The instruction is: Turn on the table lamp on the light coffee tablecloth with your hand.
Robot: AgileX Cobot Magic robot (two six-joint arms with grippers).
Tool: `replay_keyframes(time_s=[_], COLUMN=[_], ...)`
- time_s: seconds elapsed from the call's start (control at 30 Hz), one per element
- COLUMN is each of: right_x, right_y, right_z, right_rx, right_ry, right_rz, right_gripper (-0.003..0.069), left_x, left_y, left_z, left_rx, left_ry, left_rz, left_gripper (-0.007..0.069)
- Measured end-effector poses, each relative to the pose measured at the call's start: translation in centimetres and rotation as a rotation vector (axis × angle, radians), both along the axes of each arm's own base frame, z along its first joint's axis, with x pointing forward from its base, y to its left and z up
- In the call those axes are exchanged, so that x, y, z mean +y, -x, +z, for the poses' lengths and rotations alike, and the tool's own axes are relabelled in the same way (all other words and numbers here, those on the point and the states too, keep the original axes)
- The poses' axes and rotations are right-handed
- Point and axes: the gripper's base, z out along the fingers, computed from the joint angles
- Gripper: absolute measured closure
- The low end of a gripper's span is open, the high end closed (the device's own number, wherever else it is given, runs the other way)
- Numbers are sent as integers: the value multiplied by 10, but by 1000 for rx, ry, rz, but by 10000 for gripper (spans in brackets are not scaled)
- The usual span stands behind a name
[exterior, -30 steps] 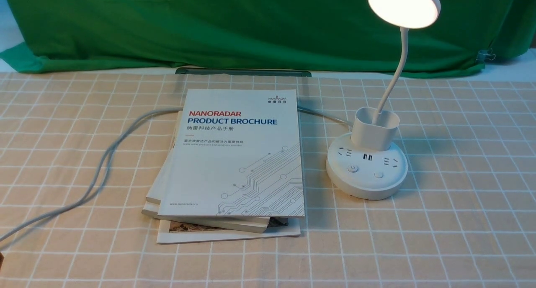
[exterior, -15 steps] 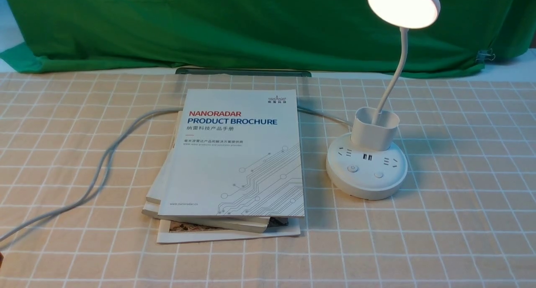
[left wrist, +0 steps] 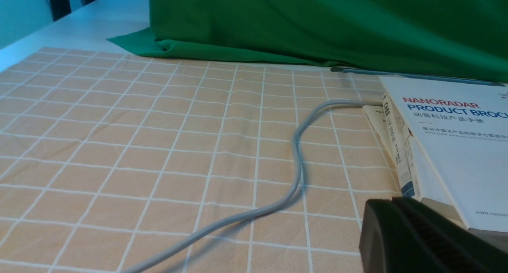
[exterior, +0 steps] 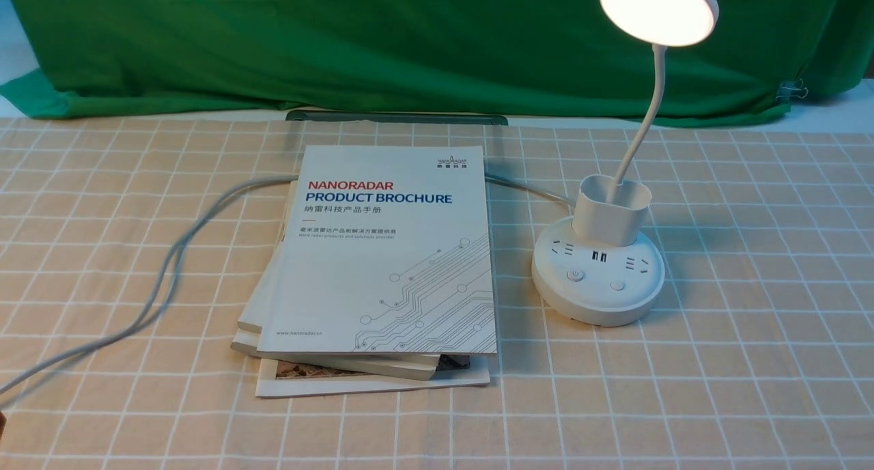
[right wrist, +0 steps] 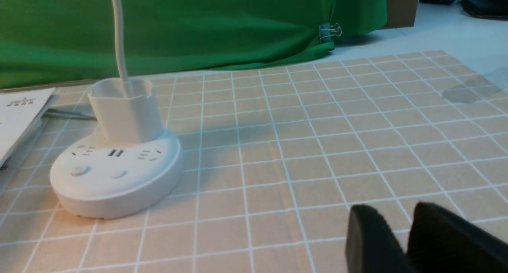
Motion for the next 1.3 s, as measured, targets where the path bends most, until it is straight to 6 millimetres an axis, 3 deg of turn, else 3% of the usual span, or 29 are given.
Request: replay_keyframes(time_s=[1.3], right_x=[0], right_y=[0], right_z=[0], right_rx=[-1], right_ry=[-13], right_rz=[-1], right_gripper=[421], left_x=[0], left_y=[0], left_z=[0], left_rx=[0], left_ry=[0], left_rz=[0], left_gripper=[603])
